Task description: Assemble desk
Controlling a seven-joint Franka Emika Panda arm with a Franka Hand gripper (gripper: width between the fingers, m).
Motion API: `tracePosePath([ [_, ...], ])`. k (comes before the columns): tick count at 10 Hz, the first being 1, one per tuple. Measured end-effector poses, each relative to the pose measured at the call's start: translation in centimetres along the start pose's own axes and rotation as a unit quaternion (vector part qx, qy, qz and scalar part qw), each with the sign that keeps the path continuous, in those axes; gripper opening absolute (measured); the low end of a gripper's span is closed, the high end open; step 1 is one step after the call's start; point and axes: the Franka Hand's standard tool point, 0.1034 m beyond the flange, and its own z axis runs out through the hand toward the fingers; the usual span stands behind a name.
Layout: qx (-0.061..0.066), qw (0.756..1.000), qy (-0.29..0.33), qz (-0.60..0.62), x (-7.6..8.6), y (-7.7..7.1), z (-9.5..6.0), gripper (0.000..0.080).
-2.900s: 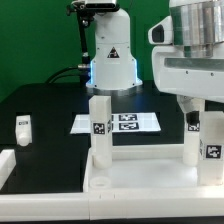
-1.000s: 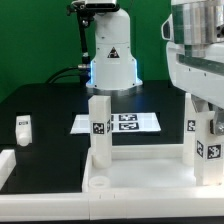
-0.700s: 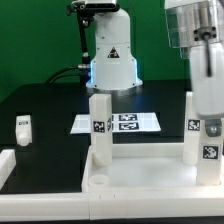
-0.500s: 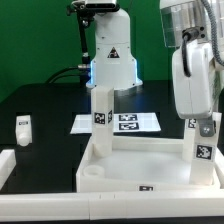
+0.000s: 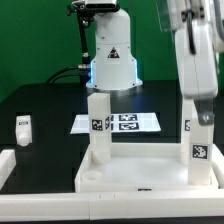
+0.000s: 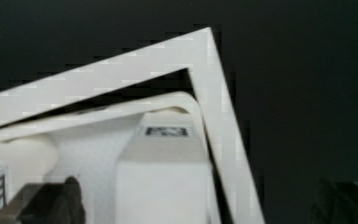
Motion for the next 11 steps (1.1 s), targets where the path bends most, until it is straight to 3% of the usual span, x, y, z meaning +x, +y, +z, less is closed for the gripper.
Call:
tracePosePath([
  [1,0.009,1.000,-0.002,0.012,-0.1,-0.3,-0.3,0.0648],
  [6,0.009,0.999,0.001,-0.041,0.2,-0.3,-0.1,0.0649],
  [9,0.025,0.972,-0.003,-0.234,4.8,-0.1,-3.7,0.0649],
  [10,0.026,0.961,-0.002,-0.276,6.2,0.1,-4.3,0.0649],
  [11,0.023,0.954,-0.001,-0.299,6.4,0.2,-4.0,0.0649],
])
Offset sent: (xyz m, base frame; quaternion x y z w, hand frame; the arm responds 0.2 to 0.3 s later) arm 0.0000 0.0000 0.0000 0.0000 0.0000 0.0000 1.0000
